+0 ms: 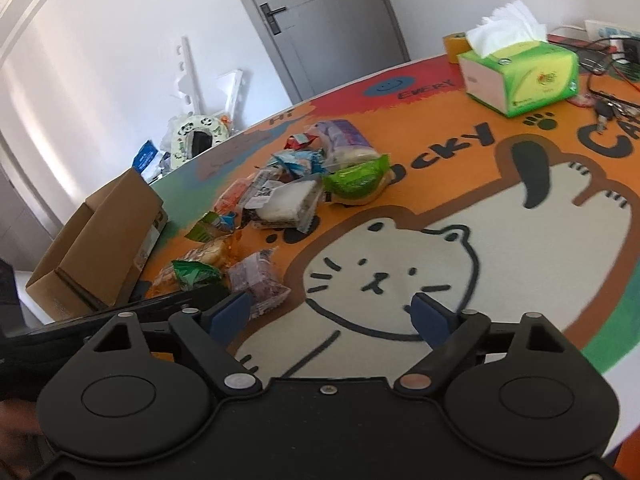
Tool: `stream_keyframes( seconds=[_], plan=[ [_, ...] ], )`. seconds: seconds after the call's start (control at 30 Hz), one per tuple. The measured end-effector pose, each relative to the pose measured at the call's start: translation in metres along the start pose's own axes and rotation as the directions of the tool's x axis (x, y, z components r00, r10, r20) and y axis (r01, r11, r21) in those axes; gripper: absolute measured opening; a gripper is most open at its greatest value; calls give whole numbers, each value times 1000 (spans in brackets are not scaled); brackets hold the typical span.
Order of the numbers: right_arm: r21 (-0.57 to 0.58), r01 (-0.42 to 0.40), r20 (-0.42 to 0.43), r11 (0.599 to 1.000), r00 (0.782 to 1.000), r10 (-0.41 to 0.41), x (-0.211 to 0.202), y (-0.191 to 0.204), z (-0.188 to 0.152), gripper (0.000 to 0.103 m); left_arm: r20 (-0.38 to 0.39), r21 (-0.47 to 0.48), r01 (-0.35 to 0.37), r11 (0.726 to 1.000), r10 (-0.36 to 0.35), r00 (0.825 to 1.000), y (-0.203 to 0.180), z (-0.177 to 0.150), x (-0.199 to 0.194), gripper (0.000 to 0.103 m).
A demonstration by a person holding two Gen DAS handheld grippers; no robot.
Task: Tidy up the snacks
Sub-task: 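Grasp the green snack bag with the left gripper while the right grasps a clear snack bag, then carry both bags to the cardboard box and open both grippers to drop them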
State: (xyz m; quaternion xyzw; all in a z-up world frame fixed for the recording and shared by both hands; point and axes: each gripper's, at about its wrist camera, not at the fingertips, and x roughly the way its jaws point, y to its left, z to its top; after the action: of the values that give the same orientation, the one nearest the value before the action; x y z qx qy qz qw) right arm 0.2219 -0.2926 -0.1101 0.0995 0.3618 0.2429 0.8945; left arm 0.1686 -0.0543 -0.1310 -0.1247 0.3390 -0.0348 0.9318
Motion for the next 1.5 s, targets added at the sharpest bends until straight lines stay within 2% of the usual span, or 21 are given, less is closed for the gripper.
stream_keyframes(
  seconds=[0.07,0.2,0.5,0.7,0.8,0.83,0.87,1.1,1.5],
  plan=[
    [-6,-11,-5,1000,1000,11,5,3,0,81,7,-3,-3,1000,3,1000,2,1,2,33],
    [-21,-27,-6,999,1000,27,14,11,2,77,8,-15,2,1000,-2,1000,5,1,-2,30],
    [-56,-58,-9,997,998,58,35,30,10,72,27,-39,-3,999,4,1000,14,3,-21,29],
    [-112,-30,-5,993,1000,29,48,47,11,69,45,-55,-14,998,17,999,19,4,-28,29],
    [-149,0,-1,989,1000,0,52,52,8,59,50,-58,-12,998,15,999,21,4,-29,29],
    [-167,19,5,986,1000,-18,52,54,8,52,50,-60,-11,998,14,999,21,4,-30,29],
    [-169,20,3,985,1000,-20,52,55,8,36,51,-60,-9,998,12,999,22,4,-31,29],
    [-118,-5,16,993,1000,7,39,48,6,33,77,-48,-4,999,7,997,16,5,-41,29],
    [-124,-2,102,992,995,15,5,58,14,33,164,-24,-14,1000,18,986,6,16,-70,29]
  ],
)
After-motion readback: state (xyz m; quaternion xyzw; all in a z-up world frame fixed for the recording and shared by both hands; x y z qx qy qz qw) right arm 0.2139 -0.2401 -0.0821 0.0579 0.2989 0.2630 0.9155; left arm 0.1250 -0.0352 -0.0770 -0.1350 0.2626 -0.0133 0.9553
